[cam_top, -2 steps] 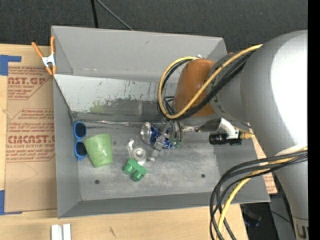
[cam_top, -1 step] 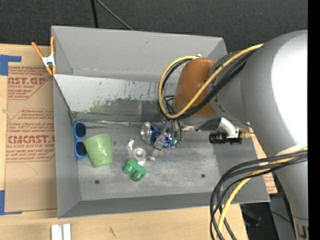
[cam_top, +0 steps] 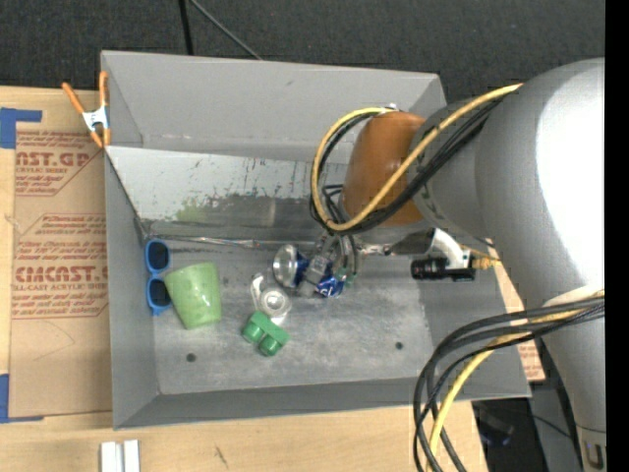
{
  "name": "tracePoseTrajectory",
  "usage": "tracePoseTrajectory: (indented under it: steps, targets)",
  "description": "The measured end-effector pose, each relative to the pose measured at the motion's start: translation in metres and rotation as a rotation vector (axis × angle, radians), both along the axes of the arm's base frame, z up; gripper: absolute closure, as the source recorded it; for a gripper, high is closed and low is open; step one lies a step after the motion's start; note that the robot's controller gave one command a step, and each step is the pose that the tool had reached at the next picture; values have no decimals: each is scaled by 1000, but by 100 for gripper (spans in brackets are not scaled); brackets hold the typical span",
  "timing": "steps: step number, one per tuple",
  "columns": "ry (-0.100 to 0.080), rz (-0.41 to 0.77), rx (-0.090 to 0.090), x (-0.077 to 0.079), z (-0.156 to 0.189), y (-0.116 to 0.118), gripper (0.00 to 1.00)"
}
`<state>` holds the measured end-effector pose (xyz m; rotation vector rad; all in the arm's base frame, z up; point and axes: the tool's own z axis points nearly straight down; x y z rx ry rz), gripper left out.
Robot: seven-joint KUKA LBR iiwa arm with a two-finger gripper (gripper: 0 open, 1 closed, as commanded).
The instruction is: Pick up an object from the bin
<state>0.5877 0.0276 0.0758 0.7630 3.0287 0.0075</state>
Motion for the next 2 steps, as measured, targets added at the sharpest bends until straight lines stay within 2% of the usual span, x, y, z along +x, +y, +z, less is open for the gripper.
tracePoseTrajectory:
  steps: [1, 2]
  targets:
    - [11, 1, 1, 2, 70, 1, 100]
    - [16, 3, 1, 2, 79, 2, 100]
